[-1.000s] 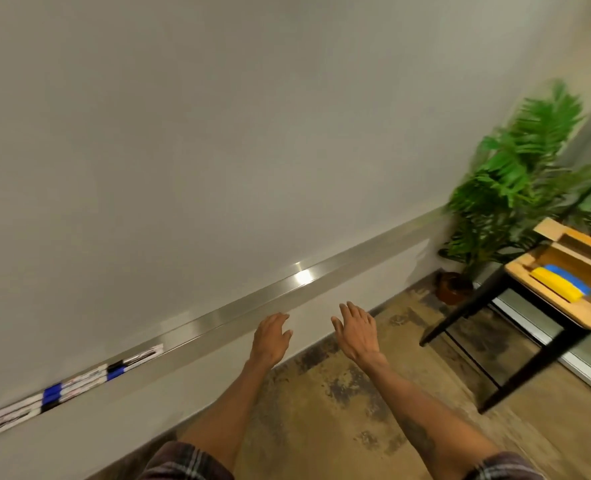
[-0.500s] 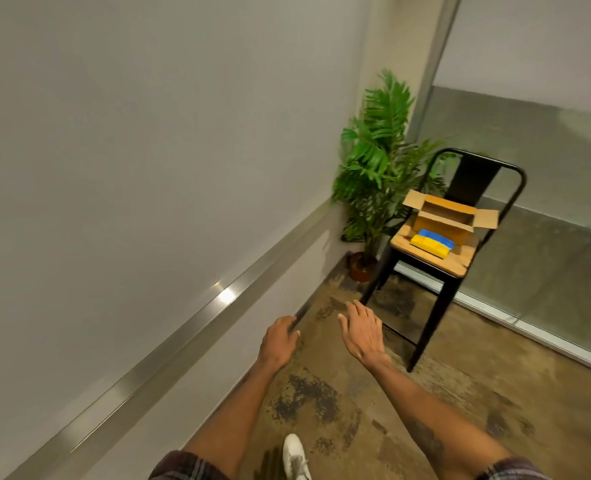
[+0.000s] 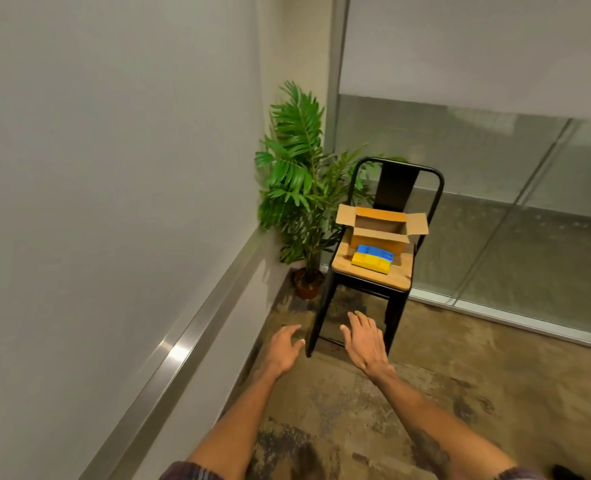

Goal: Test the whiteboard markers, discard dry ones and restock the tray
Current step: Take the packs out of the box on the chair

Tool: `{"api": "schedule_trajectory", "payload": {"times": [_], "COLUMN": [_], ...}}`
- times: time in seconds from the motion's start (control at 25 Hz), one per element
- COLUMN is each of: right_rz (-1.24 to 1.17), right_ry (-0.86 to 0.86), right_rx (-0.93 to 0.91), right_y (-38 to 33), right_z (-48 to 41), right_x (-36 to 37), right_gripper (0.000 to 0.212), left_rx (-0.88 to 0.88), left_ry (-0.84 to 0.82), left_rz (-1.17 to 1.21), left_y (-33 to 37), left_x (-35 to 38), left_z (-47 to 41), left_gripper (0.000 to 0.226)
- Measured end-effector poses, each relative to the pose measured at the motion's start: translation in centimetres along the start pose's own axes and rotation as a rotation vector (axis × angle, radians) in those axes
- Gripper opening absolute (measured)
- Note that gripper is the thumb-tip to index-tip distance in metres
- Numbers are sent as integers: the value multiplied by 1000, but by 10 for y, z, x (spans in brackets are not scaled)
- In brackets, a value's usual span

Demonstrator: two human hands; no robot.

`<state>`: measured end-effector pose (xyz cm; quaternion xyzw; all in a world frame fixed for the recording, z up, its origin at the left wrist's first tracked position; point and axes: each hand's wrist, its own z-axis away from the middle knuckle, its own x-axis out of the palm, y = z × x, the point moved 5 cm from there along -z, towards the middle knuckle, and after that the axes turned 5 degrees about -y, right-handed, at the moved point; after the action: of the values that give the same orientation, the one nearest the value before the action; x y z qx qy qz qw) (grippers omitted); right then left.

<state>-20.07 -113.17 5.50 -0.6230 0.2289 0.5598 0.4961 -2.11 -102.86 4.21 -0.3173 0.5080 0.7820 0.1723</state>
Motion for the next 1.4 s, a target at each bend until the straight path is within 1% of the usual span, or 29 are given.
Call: {"api": "schedule_trajectory", "payload": {"times": [0.24, 0.48, 0.64, 0.84, 0.96, 1.2, 1.4], "right_rz": [-33, -263, -326, -420, -558, -951, -1156], "right_ry": [11, 53, 34, -40, -89, -168, -219], "right_rx": [116, 263, 308, 372, 435, 591, 637], "right_y": [35, 74, 105, 143, 161, 196, 212], "right_z": [-50, -96, -140, -211, -245, -298, -331], "right_x": [-4, -21, -27, -34, -39, -43, -30], "right_gripper": [50, 50, 50, 50, 51, 54, 46], "left_rx": [20, 17, 2, -43, -71, -105, -158], "left_ry": [-63, -99, -127, -159, -186, -203, -245], "left_rz": [55, 144, 154, 137, 140, 198, 184], "left_y": [19, 47, 62, 90, 107, 141, 140], "left_x": [10, 26, 35, 38, 42, 62, 85], "left_z": [-74, -135, -184, -255, -300, -369, -416], "left_gripper": [47, 46, 46, 48, 50, 47, 45]}}
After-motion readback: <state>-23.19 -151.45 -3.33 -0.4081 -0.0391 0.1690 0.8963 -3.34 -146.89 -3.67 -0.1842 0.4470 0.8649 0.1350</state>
